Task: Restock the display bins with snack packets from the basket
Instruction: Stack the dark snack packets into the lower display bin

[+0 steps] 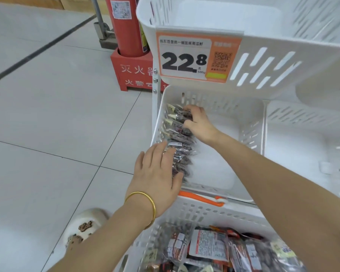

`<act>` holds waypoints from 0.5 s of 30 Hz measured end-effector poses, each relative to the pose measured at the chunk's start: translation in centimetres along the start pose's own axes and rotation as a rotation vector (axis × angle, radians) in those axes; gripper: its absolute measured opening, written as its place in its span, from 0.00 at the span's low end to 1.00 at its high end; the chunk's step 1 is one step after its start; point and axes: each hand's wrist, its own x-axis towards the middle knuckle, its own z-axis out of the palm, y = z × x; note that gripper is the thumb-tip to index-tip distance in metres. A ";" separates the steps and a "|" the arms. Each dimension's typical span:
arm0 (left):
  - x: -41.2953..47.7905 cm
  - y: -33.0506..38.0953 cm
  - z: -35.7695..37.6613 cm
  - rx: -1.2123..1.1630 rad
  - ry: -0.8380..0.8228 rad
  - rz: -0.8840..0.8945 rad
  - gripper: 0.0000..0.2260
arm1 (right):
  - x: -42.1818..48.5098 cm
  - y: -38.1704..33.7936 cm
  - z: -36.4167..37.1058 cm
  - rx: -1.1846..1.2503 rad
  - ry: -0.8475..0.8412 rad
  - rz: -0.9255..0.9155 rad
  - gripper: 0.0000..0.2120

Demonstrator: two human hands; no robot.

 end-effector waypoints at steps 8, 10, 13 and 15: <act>-0.1 0.0 -0.1 -0.044 0.017 0.022 0.32 | -6.5 -2.2 -3.6 -0.045 0.073 -0.076 0.29; -0.1 -0.1 -0.2 -0.063 0.059 0.040 0.31 | -11.2 -3.1 -4.6 -0.060 0.147 -0.141 0.26; -0.5 -0.2 -0.3 -0.102 0.143 0.085 0.29 | -19.7 -3.6 -6.0 0.024 0.165 -0.162 0.19; -1.1 0.1 -0.8 -0.119 0.222 0.109 0.26 | -24.5 -2.8 -6.6 -0.001 0.095 -0.107 0.16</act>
